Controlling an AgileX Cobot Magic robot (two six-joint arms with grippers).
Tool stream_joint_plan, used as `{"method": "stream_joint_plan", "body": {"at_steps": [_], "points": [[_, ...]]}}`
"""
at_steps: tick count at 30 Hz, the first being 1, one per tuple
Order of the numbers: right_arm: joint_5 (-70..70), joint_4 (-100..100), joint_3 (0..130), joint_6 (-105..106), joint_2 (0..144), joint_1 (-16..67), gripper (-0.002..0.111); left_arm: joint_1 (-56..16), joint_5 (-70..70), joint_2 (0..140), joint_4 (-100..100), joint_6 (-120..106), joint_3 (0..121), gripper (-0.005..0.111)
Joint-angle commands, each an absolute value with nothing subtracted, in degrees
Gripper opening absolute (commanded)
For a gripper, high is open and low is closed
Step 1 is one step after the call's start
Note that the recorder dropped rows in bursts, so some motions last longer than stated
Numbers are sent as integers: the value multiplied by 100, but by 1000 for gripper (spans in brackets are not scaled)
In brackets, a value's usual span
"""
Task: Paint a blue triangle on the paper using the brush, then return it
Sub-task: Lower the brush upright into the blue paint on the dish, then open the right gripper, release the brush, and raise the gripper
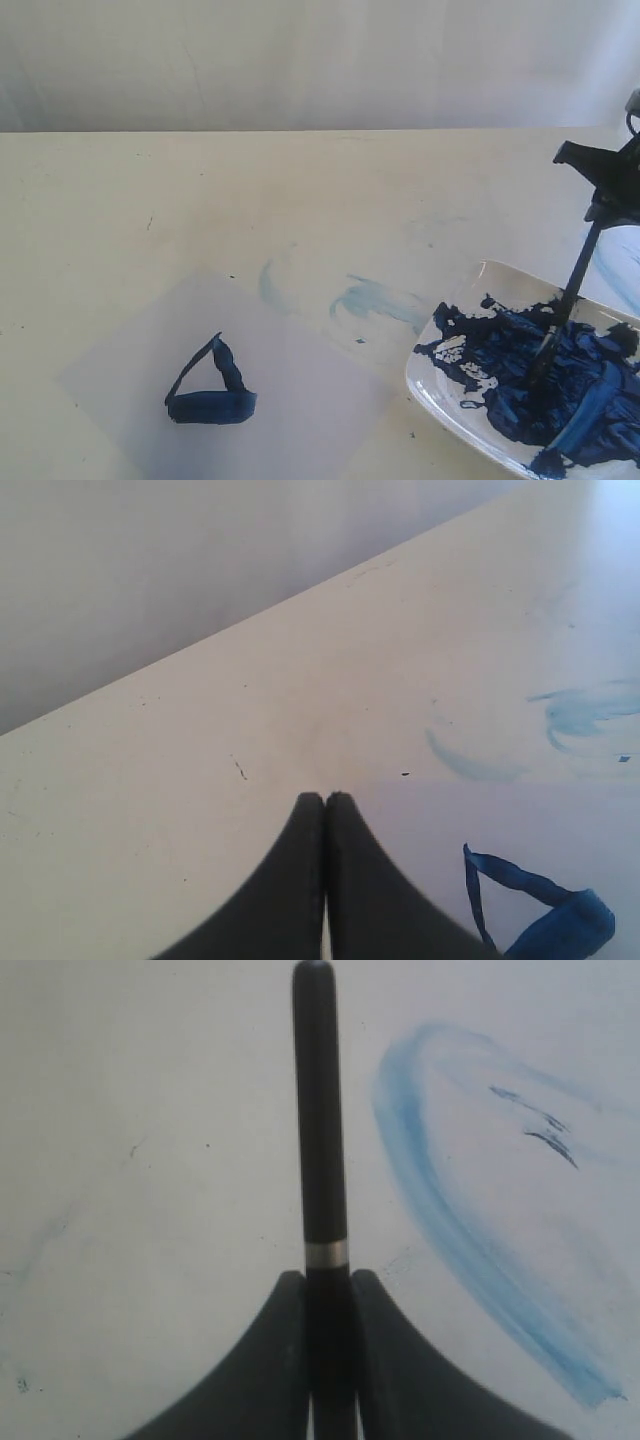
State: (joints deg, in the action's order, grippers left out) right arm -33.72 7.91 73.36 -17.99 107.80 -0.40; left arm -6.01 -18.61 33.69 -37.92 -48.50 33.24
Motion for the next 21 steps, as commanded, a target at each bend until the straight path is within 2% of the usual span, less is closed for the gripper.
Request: {"method": "stream_joint_plan", "body": {"at_steps": [1, 15, 21], "points": [[-3391, 813, 7353, -1830, 10851, -64, 0, -637, -1908, 3331, -3870, -4866, 3316, 0], [-3264, 1039, 7353, -1819, 10957, -64, 0, -637, -1929, 3331, -3870, -4866, 3316, 0], [-3049, 1114, 7549, -1533, 11008, 182, 0, -637, -1929, 3331, -3870, -4866, 3316, 0]]}}
